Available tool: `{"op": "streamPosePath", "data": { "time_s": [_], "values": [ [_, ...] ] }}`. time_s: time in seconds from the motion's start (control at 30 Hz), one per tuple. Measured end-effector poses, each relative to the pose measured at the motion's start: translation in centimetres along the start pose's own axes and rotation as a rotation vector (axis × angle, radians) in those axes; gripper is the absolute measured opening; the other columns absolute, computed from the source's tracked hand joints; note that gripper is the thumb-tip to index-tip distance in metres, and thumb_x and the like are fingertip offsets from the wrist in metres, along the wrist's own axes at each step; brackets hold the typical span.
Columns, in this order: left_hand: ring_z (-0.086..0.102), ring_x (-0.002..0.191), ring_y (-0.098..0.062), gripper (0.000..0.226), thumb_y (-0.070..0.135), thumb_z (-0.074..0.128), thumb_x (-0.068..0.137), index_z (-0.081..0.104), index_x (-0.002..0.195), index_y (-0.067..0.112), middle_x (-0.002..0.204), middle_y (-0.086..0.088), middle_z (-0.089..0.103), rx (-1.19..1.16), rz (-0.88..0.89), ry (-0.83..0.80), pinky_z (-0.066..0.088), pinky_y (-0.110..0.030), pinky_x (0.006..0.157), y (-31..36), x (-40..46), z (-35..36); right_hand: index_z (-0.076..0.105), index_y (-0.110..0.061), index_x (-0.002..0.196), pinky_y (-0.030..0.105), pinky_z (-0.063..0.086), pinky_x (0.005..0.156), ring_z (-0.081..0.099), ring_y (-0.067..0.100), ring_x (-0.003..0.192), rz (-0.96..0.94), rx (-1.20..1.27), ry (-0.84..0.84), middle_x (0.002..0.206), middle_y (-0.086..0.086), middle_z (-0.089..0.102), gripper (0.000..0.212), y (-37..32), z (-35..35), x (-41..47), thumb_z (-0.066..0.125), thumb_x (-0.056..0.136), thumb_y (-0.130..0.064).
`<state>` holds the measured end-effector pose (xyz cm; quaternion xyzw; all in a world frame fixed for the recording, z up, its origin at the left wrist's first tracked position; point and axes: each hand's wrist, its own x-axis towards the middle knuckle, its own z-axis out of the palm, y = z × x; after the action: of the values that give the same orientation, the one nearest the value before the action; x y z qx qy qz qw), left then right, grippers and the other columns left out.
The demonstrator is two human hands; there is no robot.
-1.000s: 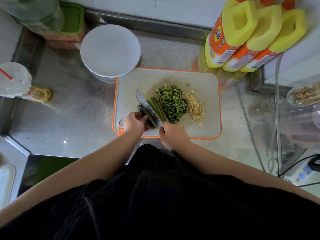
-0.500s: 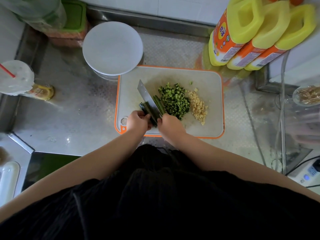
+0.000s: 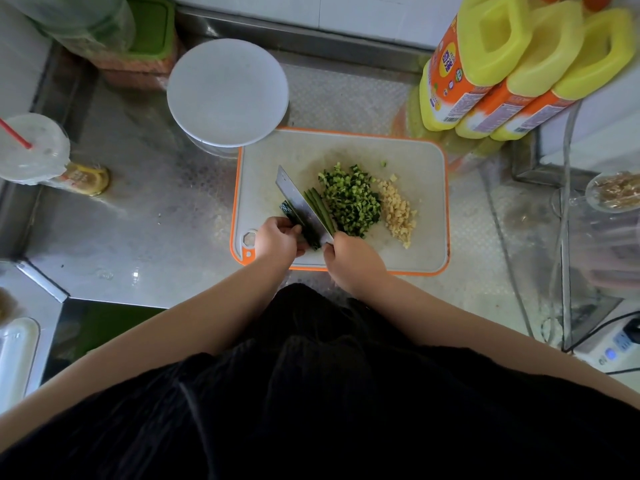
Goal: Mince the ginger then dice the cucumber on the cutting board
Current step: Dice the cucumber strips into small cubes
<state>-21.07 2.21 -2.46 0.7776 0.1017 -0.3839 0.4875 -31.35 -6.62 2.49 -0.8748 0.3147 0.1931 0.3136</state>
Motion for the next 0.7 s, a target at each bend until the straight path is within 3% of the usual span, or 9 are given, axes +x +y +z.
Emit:
{"op": "streamPosePath", "data": {
  "time_s": [0.23, 0.47, 0.7],
  "values": [
    [0.069, 0.081, -0.03, 0.01, 0.007, 0.054, 0.097, 0.052, 0.107, 0.009, 0.087, -0.01, 0.066, -0.004, 0.007, 0.004, 0.059, -0.046, 0.076, -0.2, 0.0, 0.0, 0.039, -0.012, 0.084, 0.035, 0.033, 0.062, 0.058, 0.038, 0.086, -0.027, -0.029, 0.019, 0.091, 0.021, 0.062, 0.023, 0.5, -0.1, -1.4, 0.038, 0.101, -0.027],
    [0.067, 0.079, -0.03, 0.008, 0.007, 0.052, 0.098, 0.051, 0.106, 0.01, 0.083, -0.008, 0.065, -0.016, 0.023, -0.003, 0.058, -0.05, 0.079, -0.1, -0.4, 0.0, 0.051, -0.004, 0.095, 0.035, 0.035, 0.063, 0.059, 0.038, 0.089, -0.018, -0.037, 0.004, 0.094, 0.02, 0.063, 0.027, 0.4, -0.1, -1.3, 0.038, 0.101, -0.027],
    [0.065, 0.075, -0.028, 0.013, 0.004, 0.047, 0.098, 0.05, 0.107, 0.013, 0.083, -0.005, 0.063, 0.005, 0.072, 0.042, 0.058, -0.051, 0.074, -0.1, -0.8, 0.2, 0.051, -0.003, 0.1, 0.034, 0.034, 0.061, 0.06, 0.036, 0.088, -0.024, -0.04, 0.004, 0.095, 0.019, 0.063, 0.028, 0.2, 0.0, -1.4, 0.037, 0.102, -0.027]
  ]
}}
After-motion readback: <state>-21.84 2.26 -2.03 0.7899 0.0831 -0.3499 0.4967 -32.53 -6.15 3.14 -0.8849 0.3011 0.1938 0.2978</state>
